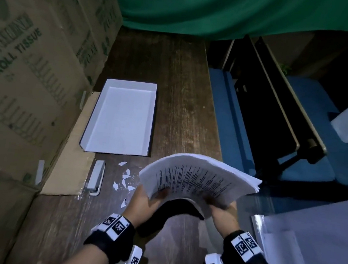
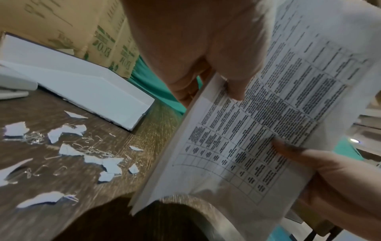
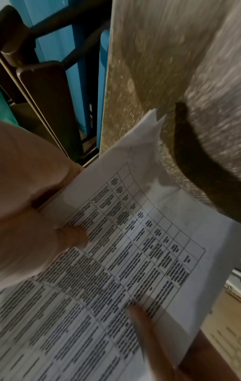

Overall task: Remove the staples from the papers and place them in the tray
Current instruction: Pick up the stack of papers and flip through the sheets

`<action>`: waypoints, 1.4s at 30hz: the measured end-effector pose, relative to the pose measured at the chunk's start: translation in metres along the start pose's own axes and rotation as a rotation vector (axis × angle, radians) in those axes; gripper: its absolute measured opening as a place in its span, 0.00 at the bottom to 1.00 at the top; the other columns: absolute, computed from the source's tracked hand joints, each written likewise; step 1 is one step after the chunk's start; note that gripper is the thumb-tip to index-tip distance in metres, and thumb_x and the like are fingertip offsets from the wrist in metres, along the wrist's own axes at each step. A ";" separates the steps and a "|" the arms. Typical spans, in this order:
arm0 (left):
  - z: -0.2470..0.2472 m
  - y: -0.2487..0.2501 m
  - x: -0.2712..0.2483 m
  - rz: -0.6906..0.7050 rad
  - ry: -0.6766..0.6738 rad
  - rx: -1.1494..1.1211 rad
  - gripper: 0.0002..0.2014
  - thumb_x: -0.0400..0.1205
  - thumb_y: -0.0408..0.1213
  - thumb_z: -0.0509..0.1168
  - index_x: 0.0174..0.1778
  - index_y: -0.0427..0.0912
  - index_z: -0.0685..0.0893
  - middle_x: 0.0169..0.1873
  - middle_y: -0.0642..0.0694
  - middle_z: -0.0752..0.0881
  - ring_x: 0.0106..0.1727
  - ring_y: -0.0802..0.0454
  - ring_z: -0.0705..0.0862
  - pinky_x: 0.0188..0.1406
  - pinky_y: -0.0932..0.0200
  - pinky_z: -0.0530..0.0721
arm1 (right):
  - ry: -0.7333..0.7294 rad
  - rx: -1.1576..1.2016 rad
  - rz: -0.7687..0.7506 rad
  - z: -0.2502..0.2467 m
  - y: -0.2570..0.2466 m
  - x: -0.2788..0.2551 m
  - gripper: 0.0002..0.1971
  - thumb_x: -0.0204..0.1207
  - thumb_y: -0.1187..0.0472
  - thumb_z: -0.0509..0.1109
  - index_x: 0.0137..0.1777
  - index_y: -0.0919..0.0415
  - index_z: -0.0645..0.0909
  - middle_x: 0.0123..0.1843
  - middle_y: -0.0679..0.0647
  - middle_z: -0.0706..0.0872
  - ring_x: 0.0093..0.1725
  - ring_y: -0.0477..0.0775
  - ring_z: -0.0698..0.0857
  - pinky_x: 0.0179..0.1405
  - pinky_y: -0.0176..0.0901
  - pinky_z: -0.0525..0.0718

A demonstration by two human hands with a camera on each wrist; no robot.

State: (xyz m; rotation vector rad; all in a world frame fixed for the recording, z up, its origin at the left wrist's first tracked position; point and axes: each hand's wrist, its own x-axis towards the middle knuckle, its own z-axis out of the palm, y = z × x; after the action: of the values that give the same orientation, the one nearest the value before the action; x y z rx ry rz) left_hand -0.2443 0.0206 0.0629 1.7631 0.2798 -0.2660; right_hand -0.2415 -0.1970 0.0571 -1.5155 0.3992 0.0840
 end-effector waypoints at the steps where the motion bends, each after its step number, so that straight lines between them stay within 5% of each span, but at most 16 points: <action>1: 0.000 -0.001 0.000 0.002 -0.004 0.015 0.07 0.78 0.39 0.71 0.47 0.56 0.83 0.42 0.57 0.91 0.47 0.64 0.88 0.54 0.51 0.87 | -0.005 -0.019 0.006 0.001 0.002 0.000 0.21 0.69 0.82 0.72 0.40 0.51 0.78 0.33 0.45 0.87 0.36 0.45 0.85 0.27 0.24 0.83; 7: 0.007 -0.001 -0.009 0.020 -0.026 0.090 0.11 0.81 0.36 0.67 0.44 0.60 0.77 0.43 0.58 0.85 0.49 0.56 0.85 0.52 0.52 0.88 | -0.044 -0.066 0.029 0.003 0.018 0.005 0.15 0.72 0.80 0.69 0.39 0.58 0.84 0.35 0.42 0.88 0.33 0.34 0.88 0.28 0.18 0.80; 12: 0.005 0.006 -0.004 0.055 -0.039 0.109 0.07 0.82 0.38 0.67 0.51 0.54 0.80 0.43 0.63 0.83 0.46 0.67 0.82 0.39 0.77 0.80 | -0.111 -0.064 0.077 0.005 0.005 0.014 0.10 0.72 0.79 0.70 0.41 0.64 0.84 0.29 0.42 0.90 0.28 0.32 0.87 0.26 0.21 0.81; 16: -0.009 0.013 0.011 -0.019 -0.026 0.046 0.07 0.77 0.49 0.71 0.49 0.60 0.80 0.48 0.50 0.88 0.50 0.53 0.87 0.56 0.49 0.86 | -0.242 -0.178 0.127 -0.009 -0.020 0.037 0.04 0.73 0.67 0.74 0.37 0.60 0.86 0.29 0.46 0.91 0.33 0.49 0.86 0.30 0.32 0.84; 19: -0.021 0.022 0.021 -0.027 -0.001 -0.108 0.14 0.75 0.48 0.73 0.53 0.58 0.79 0.52 0.53 0.84 0.56 0.51 0.84 0.59 0.50 0.81 | -0.215 -0.092 0.173 -0.026 -0.034 0.046 0.08 0.65 0.58 0.79 0.42 0.61 0.89 0.36 0.53 0.93 0.35 0.52 0.87 0.34 0.38 0.86; 21: -0.025 0.027 0.025 -0.071 0.047 -0.220 0.20 0.75 0.46 0.75 0.61 0.54 0.78 0.58 0.55 0.83 0.61 0.52 0.82 0.66 0.48 0.78 | -0.204 0.096 0.237 -0.031 -0.034 0.044 0.10 0.72 0.62 0.74 0.52 0.66 0.86 0.37 0.53 0.92 0.37 0.52 0.88 0.44 0.42 0.87; 24: -0.020 0.023 0.030 -0.242 0.158 -0.304 0.46 0.65 0.59 0.79 0.74 0.39 0.70 0.68 0.51 0.77 0.70 0.47 0.78 0.74 0.39 0.73 | -0.263 0.369 0.331 -0.024 -0.026 0.036 0.22 0.74 0.58 0.71 0.67 0.63 0.79 0.60 0.62 0.85 0.54 0.62 0.83 0.67 0.59 0.73; 27: -0.008 0.018 0.031 -0.295 0.161 -0.393 0.54 0.55 0.65 0.80 0.69 0.31 0.76 0.67 0.40 0.83 0.67 0.44 0.82 0.72 0.40 0.76 | -0.320 0.440 0.293 -0.003 -0.031 0.028 0.22 0.81 0.60 0.64 0.75 0.59 0.72 0.71 0.61 0.81 0.70 0.63 0.80 0.73 0.63 0.73; 32: 0.001 0.013 0.022 -0.250 0.068 -0.579 0.42 0.63 0.50 0.82 0.71 0.38 0.75 0.68 0.45 0.82 0.66 0.49 0.83 0.72 0.43 0.77 | -0.299 0.429 0.243 0.005 -0.041 0.032 0.19 0.82 0.67 0.61 0.73 0.64 0.73 0.69 0.63 0.83 0.68 0.64 0.82 0.64 0.60 0.82; 36: -0.039 0.017 0.016 -0.157 0.099 -0.731 0.06 0.78 0.34 0.69 0.50 0.40 0.86 0.49 0.41 0.91 0.45 0.45 0.91 0.42 0.52 0.90 | -0.197 0.289 0.201 -0.023 -0.036 0.043 0.31 0.64 0.54 0.80 0.67 0.66 0.79 0.66 0.64 0.85 0.63 0.64 0.86 0.65 0.65 0.81; 40: -0.091 0.030 0.020 -0.049 -0.017 -0.677 0.20 0.76 0.36 0.66 0.63 0.33 0.82 0.53 0.38 0.89 0.46 0.50 0.90 0.40 0.60 0.90 | -0.178 0.137 0.106 -0.052 -0.042 0.049 0.13 0.73 0.64 0.72 0.58 0.64 0.83 0.55 0.59 0.91 0.48 0.52 0.92 0.42 0.41 0.91; 42: -0.101 0.037 0.027 -0.044 -0.139 -0.578 0.24 0.71 0.39 0.73 0.63 0.36 0.82 0.48 0.41 0.91 0.40 0.54 0.90 0.36 0.63 0.88 | -0.210 0.094 0.078 -0.062 -0.046 0.049 0.19 0.66 0.55 0.79 0.54 0.64 0.85 0.52 0.59 0.92 0.48 0.55 0.92 0.39 0.39 0.90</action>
State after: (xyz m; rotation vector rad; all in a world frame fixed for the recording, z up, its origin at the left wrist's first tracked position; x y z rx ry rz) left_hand -0.2042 0.1130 0.1093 1.1640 0.2632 -0.3021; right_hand -0.1949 -0.2704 0.0858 -1.3829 0.2899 0.2797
